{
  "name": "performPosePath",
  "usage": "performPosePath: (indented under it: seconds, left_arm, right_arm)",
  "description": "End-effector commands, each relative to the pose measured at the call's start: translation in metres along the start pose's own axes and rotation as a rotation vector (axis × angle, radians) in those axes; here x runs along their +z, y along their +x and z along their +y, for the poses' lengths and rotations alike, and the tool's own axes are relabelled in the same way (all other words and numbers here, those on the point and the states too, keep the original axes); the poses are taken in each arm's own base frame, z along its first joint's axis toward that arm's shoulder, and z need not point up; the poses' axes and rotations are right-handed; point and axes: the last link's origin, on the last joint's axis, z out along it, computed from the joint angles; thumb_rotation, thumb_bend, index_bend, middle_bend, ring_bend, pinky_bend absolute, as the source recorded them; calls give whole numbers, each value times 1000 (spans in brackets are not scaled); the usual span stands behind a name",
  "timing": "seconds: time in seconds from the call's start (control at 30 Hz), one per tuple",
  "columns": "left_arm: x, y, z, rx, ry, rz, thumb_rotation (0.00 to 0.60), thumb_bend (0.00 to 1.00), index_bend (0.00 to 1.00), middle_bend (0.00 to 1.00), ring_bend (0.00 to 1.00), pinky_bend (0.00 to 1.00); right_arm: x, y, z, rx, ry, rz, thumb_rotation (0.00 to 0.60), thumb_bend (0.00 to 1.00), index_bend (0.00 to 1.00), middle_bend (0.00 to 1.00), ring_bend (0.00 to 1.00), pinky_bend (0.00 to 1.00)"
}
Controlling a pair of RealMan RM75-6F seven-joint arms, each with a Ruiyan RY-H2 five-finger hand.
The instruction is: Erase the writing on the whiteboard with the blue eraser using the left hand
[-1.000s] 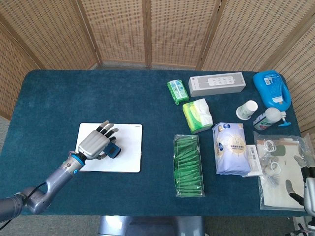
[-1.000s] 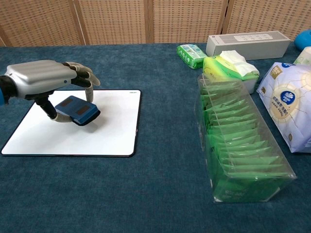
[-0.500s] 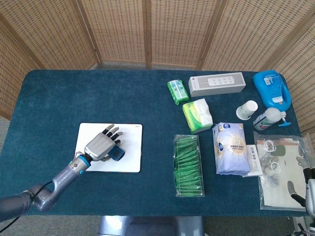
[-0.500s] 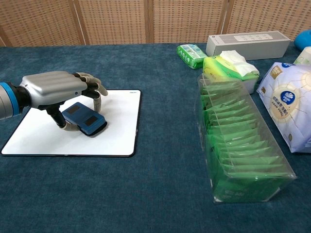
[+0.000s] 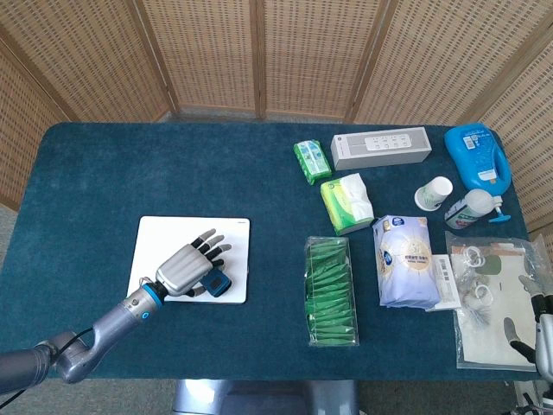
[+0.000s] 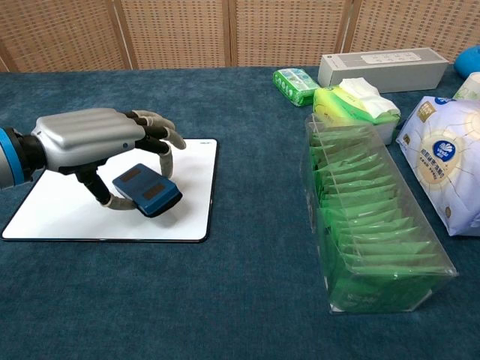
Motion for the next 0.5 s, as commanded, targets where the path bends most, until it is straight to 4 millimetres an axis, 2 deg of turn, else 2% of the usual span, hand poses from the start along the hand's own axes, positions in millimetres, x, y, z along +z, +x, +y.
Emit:
performPosePath:
  seconds: [0.03,0.23,0.5]
  left_arm:
    - [2,4,-8,3,22,12,600,307,690,165,0,0]
    - [7,9,-31,9,95,12,600,307,688,160,0,0]
    - [8,-1,-42,34,128,-29,600,307,688,157,0,0]
  right_arm:
    - [0,0,0,0,-2,-1,600,349,170,105,0,56]
    - [0,-1,0,0,0,-4,600,350,170,106,0,57]
    - [1,-3,-2,-2,1,-10,600,349,170,106,0,56]
